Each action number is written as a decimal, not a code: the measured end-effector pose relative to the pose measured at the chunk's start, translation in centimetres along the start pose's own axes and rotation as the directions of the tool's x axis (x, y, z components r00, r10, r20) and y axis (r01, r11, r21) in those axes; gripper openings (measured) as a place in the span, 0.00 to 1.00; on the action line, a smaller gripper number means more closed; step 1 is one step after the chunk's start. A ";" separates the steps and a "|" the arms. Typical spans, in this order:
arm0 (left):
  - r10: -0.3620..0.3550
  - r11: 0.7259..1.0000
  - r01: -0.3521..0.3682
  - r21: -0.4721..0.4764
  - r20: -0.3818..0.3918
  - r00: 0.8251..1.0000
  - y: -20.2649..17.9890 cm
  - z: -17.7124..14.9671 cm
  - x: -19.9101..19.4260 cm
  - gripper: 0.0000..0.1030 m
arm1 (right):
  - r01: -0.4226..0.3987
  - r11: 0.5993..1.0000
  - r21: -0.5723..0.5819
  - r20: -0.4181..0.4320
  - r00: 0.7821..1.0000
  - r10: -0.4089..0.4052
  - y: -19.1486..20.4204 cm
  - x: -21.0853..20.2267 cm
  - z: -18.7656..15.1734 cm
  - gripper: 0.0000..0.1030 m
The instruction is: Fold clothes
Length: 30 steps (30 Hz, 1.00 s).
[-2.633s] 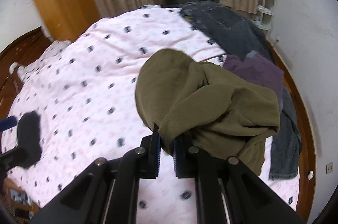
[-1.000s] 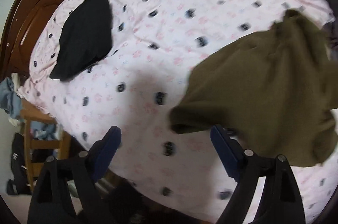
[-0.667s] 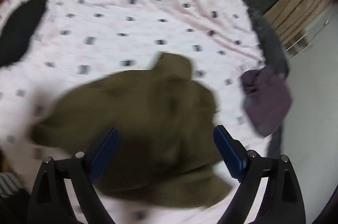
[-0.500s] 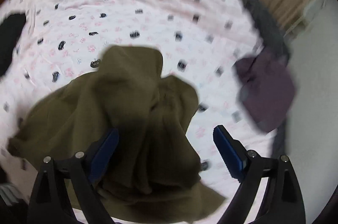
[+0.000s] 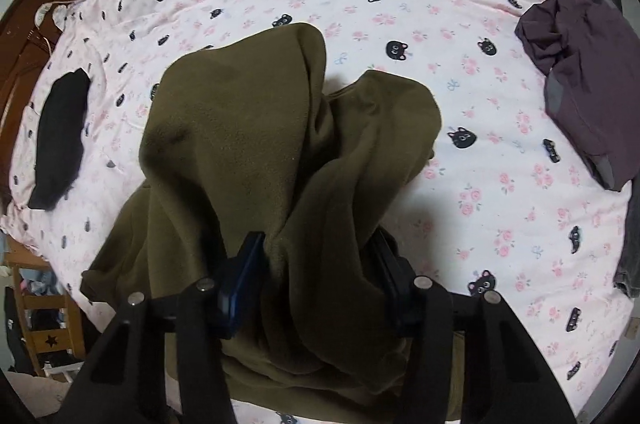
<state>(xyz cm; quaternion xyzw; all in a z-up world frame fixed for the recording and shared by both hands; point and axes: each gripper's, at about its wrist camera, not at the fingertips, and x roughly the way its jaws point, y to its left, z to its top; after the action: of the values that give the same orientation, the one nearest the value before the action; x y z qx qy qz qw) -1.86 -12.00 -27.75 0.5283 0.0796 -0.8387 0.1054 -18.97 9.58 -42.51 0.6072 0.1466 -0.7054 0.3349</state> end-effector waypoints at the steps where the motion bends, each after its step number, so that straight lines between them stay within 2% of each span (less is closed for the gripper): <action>1: -0.002 1.000 0.002 0.002 -0.001 1.000 -0.2 0.1 0.0 0.99 | -0.006 1.000 0.000 -0.001 1.000 0.006 0.0 0.2 0.0 0.46; 3: -0.004 1.000 0.005 0.005 -0.002 1.000 -0.4 0.2 0.1 0.99 | -0.031 1.000 0.002 -0.008 0.999 0.031 -0.2 0.2 0.1 0.37; 20: -0.002 1.000 0.002 0.021 -0.002 1.000 -0.7 0.9 0.2 0.99 | -0.146 0.987 0.069 0.017 0.989 0.146 -3.7 -2.9 0.1 0.39; 22: -0.001 1.000 0.001 0.021 -0.002 1.000 -0.7 1.0 0.1 0.99 | -0.155 0.985 0.080 0.003 0.988 0.155 -4.2 -2.8 -0.1 0.34; 24: 0.000 1.000 0.000 0.023 0.001 1.000 -0.8 1.0 0.0 0.99 | -0.164 0.984 0.074 -0.018 0.986 0.166 -4.3 -2.4 -0.4 0.17; 30: 0.004 1.000 -0.004 0.029 0.006 1.000 -1.0 1.1 -0.4 0.99 | -0.172 0.982 0.080 -0.014 0.985 0.174 -4.0 -2.4 -0.9 0.11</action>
<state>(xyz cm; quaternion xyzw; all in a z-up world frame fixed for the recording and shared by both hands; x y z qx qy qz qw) -2.93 -11.28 -26.89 0.5275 0.0662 -0.8411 0.0996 -20.79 13.73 -41.16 0.6376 0.0690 -0.6725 0.3694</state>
